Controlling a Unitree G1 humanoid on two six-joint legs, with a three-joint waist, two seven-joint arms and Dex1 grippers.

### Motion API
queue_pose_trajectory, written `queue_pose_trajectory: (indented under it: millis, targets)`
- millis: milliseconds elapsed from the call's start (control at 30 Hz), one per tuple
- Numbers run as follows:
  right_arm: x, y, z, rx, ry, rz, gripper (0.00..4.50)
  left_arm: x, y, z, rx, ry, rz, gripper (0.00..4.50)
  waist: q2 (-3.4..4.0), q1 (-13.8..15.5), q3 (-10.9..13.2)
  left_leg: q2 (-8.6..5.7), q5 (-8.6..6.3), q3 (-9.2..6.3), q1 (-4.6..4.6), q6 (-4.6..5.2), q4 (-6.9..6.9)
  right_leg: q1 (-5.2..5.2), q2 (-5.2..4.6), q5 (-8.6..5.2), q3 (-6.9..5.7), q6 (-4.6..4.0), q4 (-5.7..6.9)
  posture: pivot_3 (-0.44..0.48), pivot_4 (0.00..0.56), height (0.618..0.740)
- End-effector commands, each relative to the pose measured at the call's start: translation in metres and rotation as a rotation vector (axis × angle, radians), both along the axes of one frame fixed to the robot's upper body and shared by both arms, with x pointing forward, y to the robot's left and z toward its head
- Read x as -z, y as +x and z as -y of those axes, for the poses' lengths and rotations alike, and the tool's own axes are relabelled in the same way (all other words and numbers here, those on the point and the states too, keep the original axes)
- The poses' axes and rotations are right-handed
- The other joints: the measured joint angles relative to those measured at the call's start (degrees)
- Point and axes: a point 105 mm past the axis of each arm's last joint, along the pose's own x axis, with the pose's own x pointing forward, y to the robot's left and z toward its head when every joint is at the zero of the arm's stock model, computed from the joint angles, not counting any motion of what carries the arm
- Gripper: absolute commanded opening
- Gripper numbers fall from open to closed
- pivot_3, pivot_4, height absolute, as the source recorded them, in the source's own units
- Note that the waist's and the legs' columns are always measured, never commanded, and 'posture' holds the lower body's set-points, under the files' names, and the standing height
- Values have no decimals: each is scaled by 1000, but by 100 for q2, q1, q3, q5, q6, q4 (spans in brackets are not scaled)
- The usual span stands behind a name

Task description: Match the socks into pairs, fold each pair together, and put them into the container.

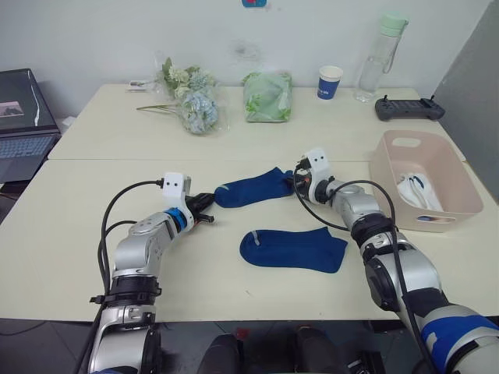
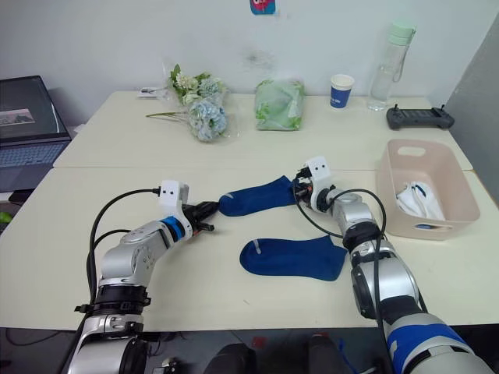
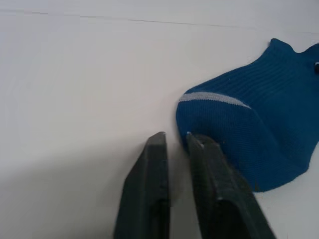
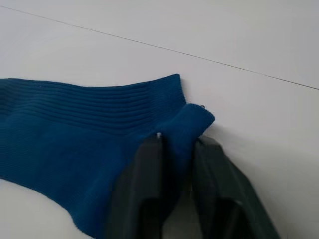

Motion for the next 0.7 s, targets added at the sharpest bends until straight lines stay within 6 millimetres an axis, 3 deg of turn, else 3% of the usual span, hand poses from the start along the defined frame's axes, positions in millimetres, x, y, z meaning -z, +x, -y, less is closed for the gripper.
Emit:
queue_pose_trajectory:
  millis: [33, 200, 533, 700]
  targets:
    - [-19, 4, 7, 22, 63, 62, 21, -5, -1, 12, 39, -18, 16, 0, 0, 0, 0, 0, 0, 0, 0, 0, 0, 0, 0, 0, 0, 0, 0, 0, 150, 740]
    - [-25, -3, 10, 22, 94, 72, 21, -10, -1, 18, 59, -41, 24, 0, 0, -2, 0, 0, 0, 0, -2, 0, -1, -2, -1, 0, 2, 0, 0, 0, 150, 740]
    - [-26, -36, 10, 36, 124, 68, 21, -19, 4, 18, 52, -137, 8, 0, 0, 2, 0, 1, -1, -1, -7, 1, -2, -9, 0, 0, 2, 0, 2, 0, 150, 740]
    - [-23, -43, 13, 51, 122, 55, 0, -24, 14, 17, 35, -133, 36, 1205, 0, 4, 0, 0, 0, -1, -7, 0, -2, -10, 2, 0, 1, 0, 3, 0, 150, 740]
